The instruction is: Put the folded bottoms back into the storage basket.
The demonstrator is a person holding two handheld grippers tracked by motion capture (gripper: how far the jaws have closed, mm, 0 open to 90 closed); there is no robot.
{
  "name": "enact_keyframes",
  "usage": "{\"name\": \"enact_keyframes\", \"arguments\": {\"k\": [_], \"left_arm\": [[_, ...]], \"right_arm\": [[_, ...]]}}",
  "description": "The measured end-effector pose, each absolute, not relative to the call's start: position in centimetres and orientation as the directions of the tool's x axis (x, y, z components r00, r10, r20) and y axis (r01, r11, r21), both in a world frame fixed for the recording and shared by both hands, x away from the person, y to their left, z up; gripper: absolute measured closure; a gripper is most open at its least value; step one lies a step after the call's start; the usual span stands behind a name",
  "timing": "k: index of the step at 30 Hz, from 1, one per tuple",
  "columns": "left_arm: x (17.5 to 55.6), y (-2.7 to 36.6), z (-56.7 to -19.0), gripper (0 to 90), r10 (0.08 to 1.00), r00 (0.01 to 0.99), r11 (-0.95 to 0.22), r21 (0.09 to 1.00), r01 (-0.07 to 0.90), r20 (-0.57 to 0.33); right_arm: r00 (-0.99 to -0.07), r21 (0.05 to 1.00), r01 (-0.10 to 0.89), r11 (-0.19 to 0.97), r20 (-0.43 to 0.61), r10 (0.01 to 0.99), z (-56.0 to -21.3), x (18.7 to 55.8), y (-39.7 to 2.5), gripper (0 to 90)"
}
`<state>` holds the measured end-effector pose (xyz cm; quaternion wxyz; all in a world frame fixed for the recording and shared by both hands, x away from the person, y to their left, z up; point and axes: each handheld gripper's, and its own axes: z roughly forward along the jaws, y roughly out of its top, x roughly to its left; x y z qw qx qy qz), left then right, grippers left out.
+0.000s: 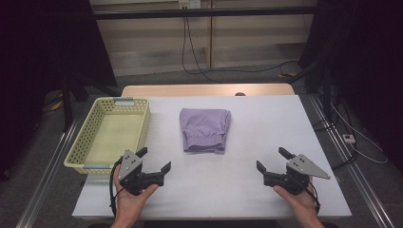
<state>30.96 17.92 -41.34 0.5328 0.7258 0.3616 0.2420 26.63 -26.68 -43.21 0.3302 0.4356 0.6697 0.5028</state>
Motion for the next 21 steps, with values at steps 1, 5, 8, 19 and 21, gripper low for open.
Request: {"name": "enact_keyframes", "arguments": {"k": [1,5,8,19,21], "left_arm": [[31.0,17.9,-41.3,4.4,0.783,0.621,-0.171,0.948,0.267,-0.034],[31.1,17.7,-41.2,4.5,0.778,0.627,-0.176,0.948,0.264,-0.03],[31.3,17.6,-41.1,5.3,0.782,0.623,-0.173,0.949,0.263,-0.03],[32.4,16.4,-40.6,6.4,0.759,0.649,-0.185,0.937,0.296,-0.055],[32.5,16.3,-40.5,6.3,0.758,0.649,-0.177,0.938,0.298,-0.063]], "right_arm": [[-0.402,0.961,0.251,0.115,-0.004,0.915,-43.2,26.6,-26.7,8.1],[-0.406,0.963,0.249,0.105,0.006,0.914,-43.2,26.6,-26.6,8.4],[-0.41,0.96,0.259,0.106,0.01,0.912,-43.3,26.8,-26.6,8.2],[-0.414,0.958,0.276,0.079,0.045,0.909,-43.5,27.1,-26.6,6.6],[-0.417,0.958,0.276,0.079,0.045,0.908,-43.5,27.1,-26.6,6.5]]}}
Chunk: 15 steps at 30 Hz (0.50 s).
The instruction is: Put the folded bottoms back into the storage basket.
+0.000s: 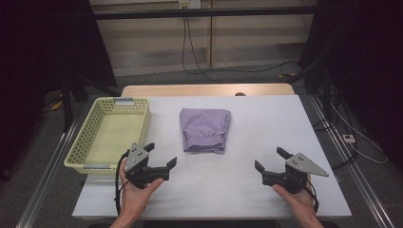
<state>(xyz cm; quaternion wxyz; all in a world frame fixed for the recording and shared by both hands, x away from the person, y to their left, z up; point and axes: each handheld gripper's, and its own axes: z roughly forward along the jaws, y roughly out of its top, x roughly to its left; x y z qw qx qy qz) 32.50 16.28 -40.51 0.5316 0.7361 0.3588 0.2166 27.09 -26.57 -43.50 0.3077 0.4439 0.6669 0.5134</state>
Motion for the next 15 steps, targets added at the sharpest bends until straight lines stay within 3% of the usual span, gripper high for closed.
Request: {"name": "enact_keyframes", "arguments": {"k": [15], "left_arm": [[34.0,14.9,-38.4,5.4,0.719,0.693,-0.209,0.932,0.296,-0.059]], "right_arm": [[-0.417,0.954,0.285,0.092,0.037,0.908,-43.5,27.0,-26.0,5.9]]}}
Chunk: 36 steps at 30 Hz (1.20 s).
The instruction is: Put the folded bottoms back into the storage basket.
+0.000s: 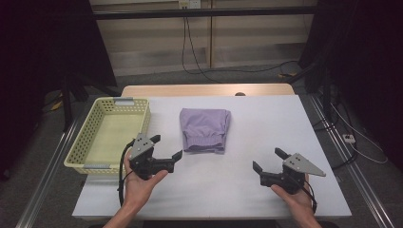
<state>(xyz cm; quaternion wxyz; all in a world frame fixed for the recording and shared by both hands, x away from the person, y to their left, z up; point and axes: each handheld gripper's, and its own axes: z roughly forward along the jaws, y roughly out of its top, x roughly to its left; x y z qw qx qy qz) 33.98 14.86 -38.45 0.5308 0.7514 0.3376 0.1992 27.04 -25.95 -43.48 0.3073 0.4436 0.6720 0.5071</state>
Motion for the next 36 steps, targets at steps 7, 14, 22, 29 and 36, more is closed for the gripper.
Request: {"name": "enact_keyframes", "arguments": {"k": [7,14,22,29,36], "left_arm": [[34.7,13.7,-38.5,5.7,0.715,0.694,-0.224,0.911,0.345,-0.087],[35.3,11.8,-37.7,5.2,0.697,0.714,-0.252,0.911,0.328,-0.064],[36.9,10.6,-37.4,4.8,0.675,0.729,-0.258,0.89,0.377,-0.113],[37.8,9.8,-37.7,5.5,0.687,0.722,-0.279,0.887,0.367,-0.082],[39.7,9.8,-37.8,5.1,0.712,0.694,-0.251,0.884,0.393,-0.106]], "right_arm": [[-0.421,0.956,0.284,0.079,0.05,0.906,-43.5,26.9,-26.0,5.9],[-0.429,0.955,0.286,0.085,0.048,0.902,-43.5,26.9,-25.9,6.0],[-0.432,0.954,0.288,0.085,0.05,0.9,-43.5,26.8,-25.8,6.0],[-0.434,0.953,0.291,0.088,0.05,0.9,-43.5,26.9,-25.8,5.9],[-0.434,0.952,0.294,0.086,0.053,0.899,-43.5,26.9,-26.0,5.9]]}}
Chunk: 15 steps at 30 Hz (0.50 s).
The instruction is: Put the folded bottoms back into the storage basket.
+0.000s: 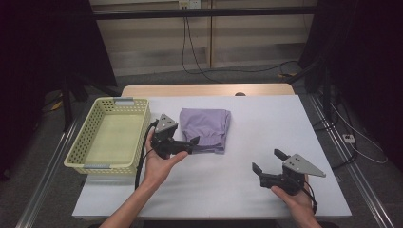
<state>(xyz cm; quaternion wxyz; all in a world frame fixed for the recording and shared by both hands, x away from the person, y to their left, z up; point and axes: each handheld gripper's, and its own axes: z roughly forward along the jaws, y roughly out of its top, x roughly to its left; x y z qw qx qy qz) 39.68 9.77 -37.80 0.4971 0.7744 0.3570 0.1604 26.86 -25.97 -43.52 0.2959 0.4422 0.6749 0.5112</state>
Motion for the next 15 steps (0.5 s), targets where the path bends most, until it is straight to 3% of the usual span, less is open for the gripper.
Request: {"name": "enact_keyframes", "arguments": {"k": [15], "left_arm": [[44.5,8.8,-37.7,5.8,0.764,0.638,-0.259,0.856,0.447,-0.102]], "right_arm": [[-0.438,0.95,0.297,0.095,0.047,0.898,-43.6,26.9,-25.9,6.0]]}}
